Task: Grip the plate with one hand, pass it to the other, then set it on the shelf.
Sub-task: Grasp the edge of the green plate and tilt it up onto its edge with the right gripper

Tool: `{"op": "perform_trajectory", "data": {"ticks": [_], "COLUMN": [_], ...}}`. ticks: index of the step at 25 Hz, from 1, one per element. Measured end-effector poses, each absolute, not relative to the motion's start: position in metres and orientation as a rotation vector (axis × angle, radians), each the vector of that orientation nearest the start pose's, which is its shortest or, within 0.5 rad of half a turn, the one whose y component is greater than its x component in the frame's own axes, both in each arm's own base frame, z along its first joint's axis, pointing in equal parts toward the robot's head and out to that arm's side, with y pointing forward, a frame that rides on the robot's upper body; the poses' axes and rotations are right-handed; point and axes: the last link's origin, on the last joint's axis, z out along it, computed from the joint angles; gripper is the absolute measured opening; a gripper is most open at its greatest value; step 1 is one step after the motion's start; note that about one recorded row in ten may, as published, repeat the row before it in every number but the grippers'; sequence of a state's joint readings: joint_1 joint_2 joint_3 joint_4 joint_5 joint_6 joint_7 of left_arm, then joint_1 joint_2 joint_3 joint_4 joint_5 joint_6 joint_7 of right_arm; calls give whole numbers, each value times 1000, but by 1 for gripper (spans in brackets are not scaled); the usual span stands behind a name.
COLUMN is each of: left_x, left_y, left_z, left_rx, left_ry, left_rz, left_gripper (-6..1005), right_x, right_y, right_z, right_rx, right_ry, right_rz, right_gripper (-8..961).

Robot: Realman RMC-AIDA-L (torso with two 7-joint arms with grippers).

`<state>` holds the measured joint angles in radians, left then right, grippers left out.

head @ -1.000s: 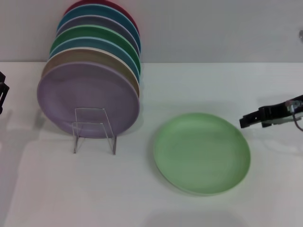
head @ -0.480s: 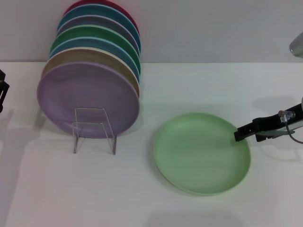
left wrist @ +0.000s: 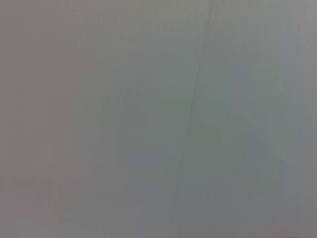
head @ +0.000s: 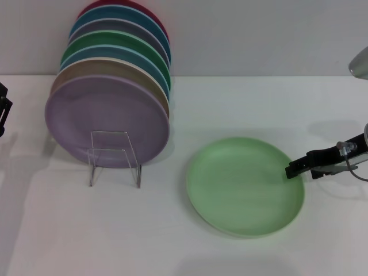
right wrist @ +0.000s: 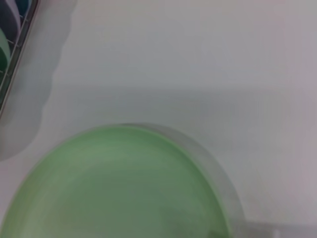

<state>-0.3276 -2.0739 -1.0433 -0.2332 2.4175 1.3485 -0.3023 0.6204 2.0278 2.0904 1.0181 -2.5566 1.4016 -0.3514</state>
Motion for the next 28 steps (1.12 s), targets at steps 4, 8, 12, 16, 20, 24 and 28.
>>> {"op": "perform_trajectory", "data": {"ticks": [4,8,12,16,20,24,28], "left_x": [-329,-330,-330,-330,-330,-330,-330], "left_y": [305,305,304,304,304,304,305], "left_z": [16,17,17,17,17,18,18], "left_rx": [-1400,-1398,-1397,-1396,-1396,-1396,-1396], "left_ry": [-569,-568,-567,-567,-566,-565,-564], "left_rz": [-953,-952,-952,-952,-953,-952,-952], "left_gripper": [810,810,810,810,810,810,809], "right_x": [259,259,259,260,260,259,258], "right_y": [379,379,379,379,380,380,381], "right_z": [27,23,22,21,21,21,22], "right_rx": [-2132,-2137,-2139,-2139,-2139,-2140,-2142], "right_ry": [1664,1679,1680,1682,1681,1678,1673], "right_rz": [-154,-166,-168,-170,-170,-170,-171], "right_gripper": [557,530,449,344,334,324,314]}}
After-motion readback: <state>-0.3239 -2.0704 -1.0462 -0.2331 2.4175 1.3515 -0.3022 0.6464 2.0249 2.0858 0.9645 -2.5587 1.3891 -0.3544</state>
